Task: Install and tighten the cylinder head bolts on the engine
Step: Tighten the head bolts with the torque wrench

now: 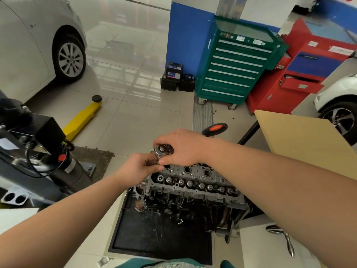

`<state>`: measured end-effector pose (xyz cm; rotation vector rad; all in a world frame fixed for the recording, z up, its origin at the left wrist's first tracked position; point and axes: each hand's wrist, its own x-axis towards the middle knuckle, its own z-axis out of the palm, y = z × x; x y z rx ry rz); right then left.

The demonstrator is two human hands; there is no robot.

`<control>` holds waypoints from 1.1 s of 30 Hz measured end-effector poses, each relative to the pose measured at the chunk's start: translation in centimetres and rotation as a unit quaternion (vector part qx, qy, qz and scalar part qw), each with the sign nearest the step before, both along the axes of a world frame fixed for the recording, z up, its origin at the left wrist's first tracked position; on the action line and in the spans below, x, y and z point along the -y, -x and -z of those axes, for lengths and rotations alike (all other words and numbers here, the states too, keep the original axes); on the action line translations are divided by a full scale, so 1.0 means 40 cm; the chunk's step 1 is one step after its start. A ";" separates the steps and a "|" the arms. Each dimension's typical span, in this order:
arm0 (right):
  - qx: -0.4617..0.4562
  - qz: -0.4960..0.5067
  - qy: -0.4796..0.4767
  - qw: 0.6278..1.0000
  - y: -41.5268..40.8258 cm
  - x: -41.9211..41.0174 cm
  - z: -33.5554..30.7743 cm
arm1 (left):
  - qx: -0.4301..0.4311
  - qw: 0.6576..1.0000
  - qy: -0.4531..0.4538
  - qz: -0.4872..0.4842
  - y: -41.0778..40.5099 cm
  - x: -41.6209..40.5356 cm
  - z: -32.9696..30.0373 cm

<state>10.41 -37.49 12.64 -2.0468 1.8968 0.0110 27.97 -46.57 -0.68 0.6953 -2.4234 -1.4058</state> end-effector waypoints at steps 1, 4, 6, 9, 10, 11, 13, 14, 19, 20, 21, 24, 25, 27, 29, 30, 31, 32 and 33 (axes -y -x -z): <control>0.004 0.001 -0.001 1.000 0.001 0.003 0.000 | 0.002 1.000 0.000 0.001 -0.001 0.001 0.001; -0.004 0.008 0.001 1.000 0.002 0.008 0.002 | 0.007 1.000 0.004 -0.002 0.003 0.005 0.005; -0.004 0.034 0.001 0.999 -0.007 0.005 0.009 | 0.012 1.000 0.002 -0.005 0.008 0.010 0.010; -0.039 0.066 0.031 0.997 -0.040 -0.018 0.041 | 0.003 1.000 0.023 -0.001 0.010 0.011 0.020; -0.062 0.068 0.046 0.995 -0.053 -0.027 0.053 | 0.002 1.000 0.031 -0.003 0.008 0.009 0.021; -0.082 0.070 0.062 0.992 -0.068 -0.033 0.062 | -0.002 0.999 0.040 -0.007 0.005 0.007 0.022; -0.107 0.084 0.093 0.986 -0.098 -0.039 0.078 | -0.002 0.998 0.058 -0.016 -0.003 0.004 0.028; -0.118 0.097 0.105 0.983 -0.111 -0.039 0.084 | 0.002 0.998 0.058 -0.023 -0.003 0.001 0.026; -0.053 0.151 0.079 0.984 -0.094 -0.044 0.079 | -0.074 0.987 -0.140 -0.039 -0.010 -0.041 -0.060; 0.007 0.155 0.059 0.986 -0.075 -0.046 0.069 | -0.151 0.961 -0.223 -0.067 -0.009 -0.050 -0.085; 0.072 0.152 0.041 0.985 -0.055 -0.048 0.058 | -0.216 0.931 -0.276 -0.102 -0.003 -0.057 -0.109; 0.164 0.128 0.018 0.978 -0.007 -0.049 0.041 | -0.225 0.948 -0.168 -0.153 0.052 -0.095 -0.175; 0.169 0.129 0.018 0.977 0.005 -0.049 0.041 | -0.189 0.965 -0.105 -0.150 0.076 -0.112 -0.187; 0.161 0.141 0.018 0.977 0.031 -0.057 0.037 | -0.142 0.977 -0.005 -0.156 0.111 -0.134 -0.192; 0.070 0.133 -0.010 0.989 0.069 -0.079 0.029 | -0.129 0.970 0.060 -0.196 0.125 -0.136 -0.178; 0.002 0.120 -0.035 0.992 0.089 -0.094 0.027 | -0.122 0.965 0.070 -0.220 0.127 -0.131 -0.170; -0.047 0.108 -0.056 0.991 0.108 -0.110 0.027 | -0.116 0.961 0.062 -0.244 0.127 -0.125 -0.167; -0.069 0.105 -0.067 0.990 0.123 -0.126 0.029 | -0.113 0.957 0.043 -0.263 0.130 -0.123 -0.167; -0.073 0.107 -0.071 0.989 0.129 -0.138 0.033 | -0.114 0.952 0.014 -0.283 0.134 -0.125 -0.166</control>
